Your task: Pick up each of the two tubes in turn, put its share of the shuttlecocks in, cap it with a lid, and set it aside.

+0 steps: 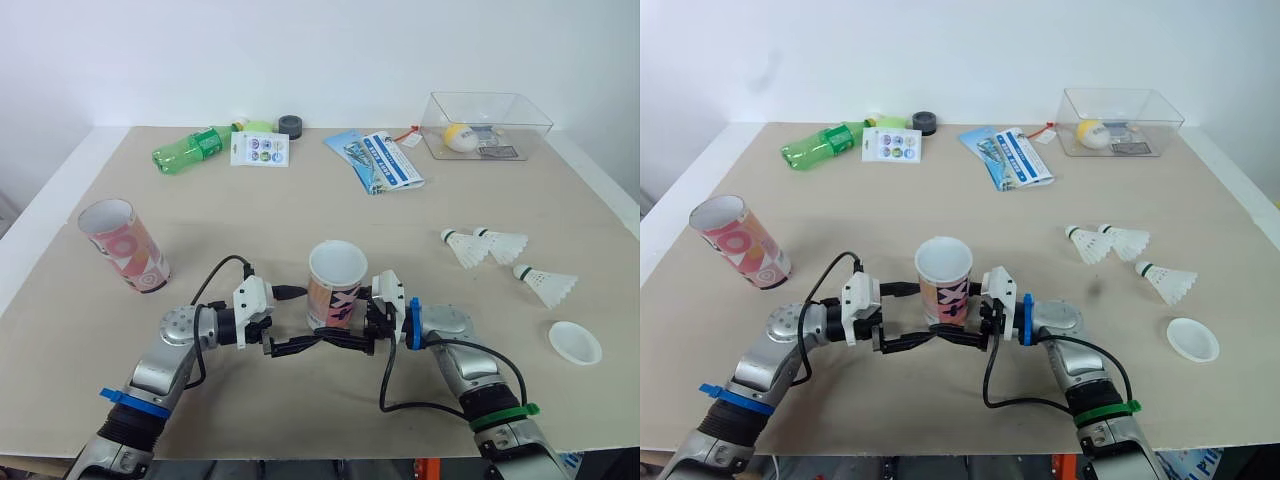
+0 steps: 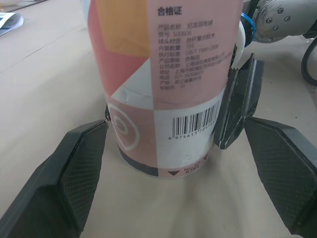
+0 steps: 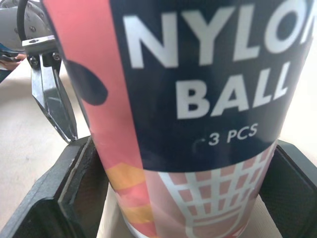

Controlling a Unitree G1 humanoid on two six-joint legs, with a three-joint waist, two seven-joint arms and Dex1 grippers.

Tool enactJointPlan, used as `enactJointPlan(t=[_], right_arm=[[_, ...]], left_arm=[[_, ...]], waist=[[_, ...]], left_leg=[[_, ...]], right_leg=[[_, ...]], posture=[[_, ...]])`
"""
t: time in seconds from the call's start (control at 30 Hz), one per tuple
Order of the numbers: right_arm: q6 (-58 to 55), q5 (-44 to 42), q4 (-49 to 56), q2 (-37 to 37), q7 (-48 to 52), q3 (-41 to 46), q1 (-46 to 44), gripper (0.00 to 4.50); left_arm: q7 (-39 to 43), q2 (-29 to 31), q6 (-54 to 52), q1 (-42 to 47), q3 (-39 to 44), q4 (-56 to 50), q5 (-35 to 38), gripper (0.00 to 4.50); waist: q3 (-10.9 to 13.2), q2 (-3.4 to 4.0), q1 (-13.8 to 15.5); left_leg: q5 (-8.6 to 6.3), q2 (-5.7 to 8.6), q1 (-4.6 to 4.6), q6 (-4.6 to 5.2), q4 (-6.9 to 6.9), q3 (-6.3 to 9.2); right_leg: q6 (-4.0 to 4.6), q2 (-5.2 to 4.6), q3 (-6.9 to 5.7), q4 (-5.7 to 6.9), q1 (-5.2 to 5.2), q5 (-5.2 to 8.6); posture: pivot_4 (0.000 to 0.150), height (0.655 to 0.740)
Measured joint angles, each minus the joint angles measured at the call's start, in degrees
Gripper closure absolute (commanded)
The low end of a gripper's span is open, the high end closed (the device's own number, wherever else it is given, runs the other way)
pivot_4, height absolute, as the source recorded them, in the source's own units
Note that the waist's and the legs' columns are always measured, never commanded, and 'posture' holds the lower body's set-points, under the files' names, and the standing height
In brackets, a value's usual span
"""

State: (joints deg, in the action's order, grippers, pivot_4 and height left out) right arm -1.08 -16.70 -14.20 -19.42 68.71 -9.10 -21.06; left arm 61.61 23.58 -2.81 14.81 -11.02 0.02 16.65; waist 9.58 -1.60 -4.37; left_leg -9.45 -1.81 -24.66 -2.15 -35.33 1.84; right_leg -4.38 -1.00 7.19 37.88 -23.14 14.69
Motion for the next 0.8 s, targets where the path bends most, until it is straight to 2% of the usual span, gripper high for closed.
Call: enactJointPlan(t=[0.8], right_arm=[[1.62,1.43,-3.85,1.98,0.00,-1.70,-3.17,0.02]], left_arm=[[0.04,-0.18,-0.07,-0.30,-0.40,0.18,-0.01,0.00]], waist=[[0.00,0.00,-0.12]], left_leg=[[0.03,-0.09,0.13,0.03,-0.04,-0.04]], right_leg=[[0.15,0.08,0.01,0.07,0.05,-0.07]], posture=[[0.150,0.7400]])
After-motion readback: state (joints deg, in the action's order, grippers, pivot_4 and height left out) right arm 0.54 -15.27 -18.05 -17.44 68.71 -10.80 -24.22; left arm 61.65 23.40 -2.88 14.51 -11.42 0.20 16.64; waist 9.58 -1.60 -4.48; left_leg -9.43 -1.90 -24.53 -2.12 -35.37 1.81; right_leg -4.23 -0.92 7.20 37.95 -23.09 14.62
